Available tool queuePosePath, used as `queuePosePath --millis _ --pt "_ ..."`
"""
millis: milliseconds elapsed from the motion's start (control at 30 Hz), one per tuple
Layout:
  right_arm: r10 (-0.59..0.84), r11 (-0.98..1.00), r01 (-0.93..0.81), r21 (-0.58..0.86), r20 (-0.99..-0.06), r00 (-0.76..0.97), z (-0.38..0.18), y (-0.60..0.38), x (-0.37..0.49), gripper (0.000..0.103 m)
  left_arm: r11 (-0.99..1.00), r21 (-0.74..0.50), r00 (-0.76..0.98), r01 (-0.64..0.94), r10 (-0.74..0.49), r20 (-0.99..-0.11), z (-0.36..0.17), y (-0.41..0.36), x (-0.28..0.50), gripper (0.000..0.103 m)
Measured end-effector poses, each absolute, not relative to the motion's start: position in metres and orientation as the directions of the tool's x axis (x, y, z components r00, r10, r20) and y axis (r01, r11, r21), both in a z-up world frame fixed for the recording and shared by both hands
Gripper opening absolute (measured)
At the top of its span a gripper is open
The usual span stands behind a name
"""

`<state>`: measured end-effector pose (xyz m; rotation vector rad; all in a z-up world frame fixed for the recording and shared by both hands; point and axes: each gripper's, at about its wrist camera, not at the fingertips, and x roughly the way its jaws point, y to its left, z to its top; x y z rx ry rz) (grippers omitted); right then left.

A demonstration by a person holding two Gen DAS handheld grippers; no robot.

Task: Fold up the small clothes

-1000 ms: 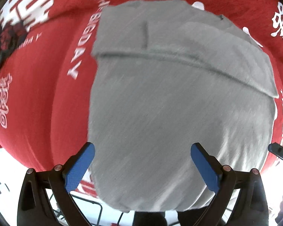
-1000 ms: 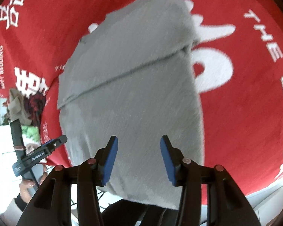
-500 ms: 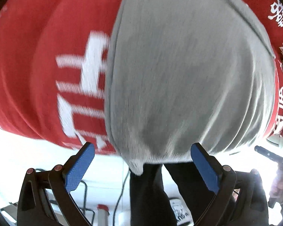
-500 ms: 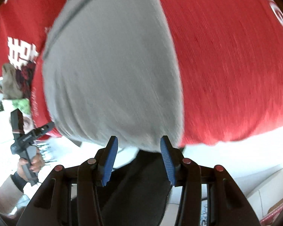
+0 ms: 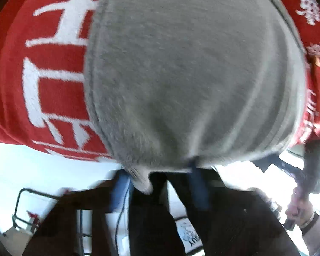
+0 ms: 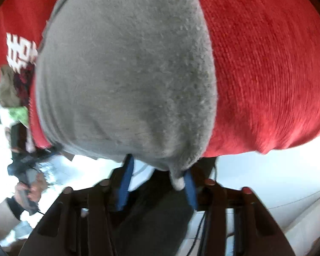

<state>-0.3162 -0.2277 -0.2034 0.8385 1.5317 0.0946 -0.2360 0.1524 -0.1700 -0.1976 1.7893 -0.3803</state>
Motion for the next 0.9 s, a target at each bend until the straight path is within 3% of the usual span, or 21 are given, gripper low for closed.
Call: queuePosePath --millis 33,167,433,667,900 --pt "0.575 0.687 0.467 0.556 -0.810 0.117 -0.200 -0.231 -0.318 0.008 0.919 -0.385 -0.254 0.081 -0.355 -0.900 -0.165 0.151 -0.236 0.011" --pt "0.651 0.568 0.487 0.664 -0.724 0.228 -0.172 -0.240 -0.315 0.007 0.865 -0.489 -0.205 0.108 -0.462 -0.863 -0.125 0.149 -0.227 0.011" --pt "0.671 0.445 0.387 0.807 -0.587 0.453 -0.110 -0.265 -0.245 0.007 0.816 -0.552 -0.027 0.173 -0.556 -0.831 -0.060 0.135 -0.141 0.011" --pt "0.617 0.508 0.378 0.774 -0.633 0.467 -0.112 -0.296 -0.146 0.007 0.851 -0.498 0.057 0.165 -0.512 -0.857 -0.068 0.120 -0.040 0.011" --pt "0.532 0.628 0.433 0.647 -0.763 0.367 -0.118 -0.311 -0.099 0.011 0.910 -0.409 0.044 0.068 -0.412 -0.910 -0.073 0.121 -0.010 0.014"
